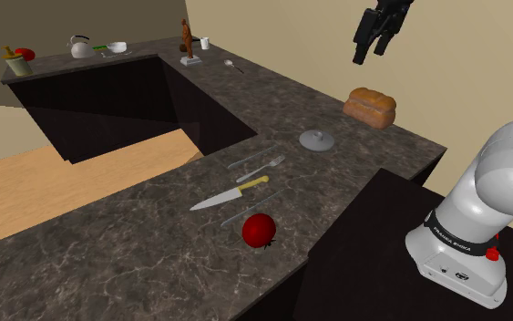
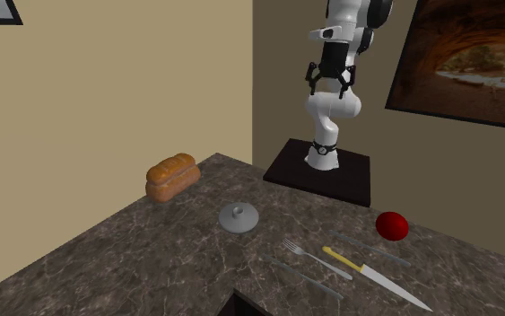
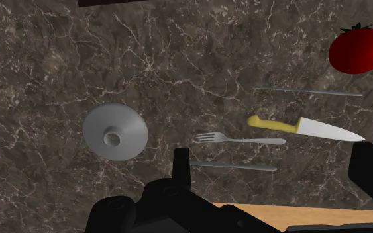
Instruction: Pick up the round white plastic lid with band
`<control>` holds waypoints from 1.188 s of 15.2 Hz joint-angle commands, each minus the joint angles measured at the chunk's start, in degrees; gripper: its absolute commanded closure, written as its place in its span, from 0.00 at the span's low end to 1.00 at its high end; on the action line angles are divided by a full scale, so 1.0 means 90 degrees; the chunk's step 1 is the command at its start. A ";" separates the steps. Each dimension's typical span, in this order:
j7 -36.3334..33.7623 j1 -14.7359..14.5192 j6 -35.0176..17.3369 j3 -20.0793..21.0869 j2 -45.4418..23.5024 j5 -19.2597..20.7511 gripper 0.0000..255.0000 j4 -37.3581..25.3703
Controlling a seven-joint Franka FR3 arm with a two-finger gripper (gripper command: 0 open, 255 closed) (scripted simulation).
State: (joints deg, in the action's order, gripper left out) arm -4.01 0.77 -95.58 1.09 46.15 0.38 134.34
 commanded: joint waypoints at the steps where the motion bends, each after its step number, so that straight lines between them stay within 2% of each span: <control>1: 0.0000 0.0000 0.0000 0.0000 0.0000 0.0000 0.00 0.0000; 10: 0.0477 0.0251 -0.1650 -0.0571 -0.1233 0.0267 0.00 0.0596; 18: 0.0929 0.0418 -0.3052 -0.1071 -0.2812 0.0330 0.00 0.0579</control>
State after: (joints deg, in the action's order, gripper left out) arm 3.95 4.48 -120.74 -8.08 23.40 3.46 139.67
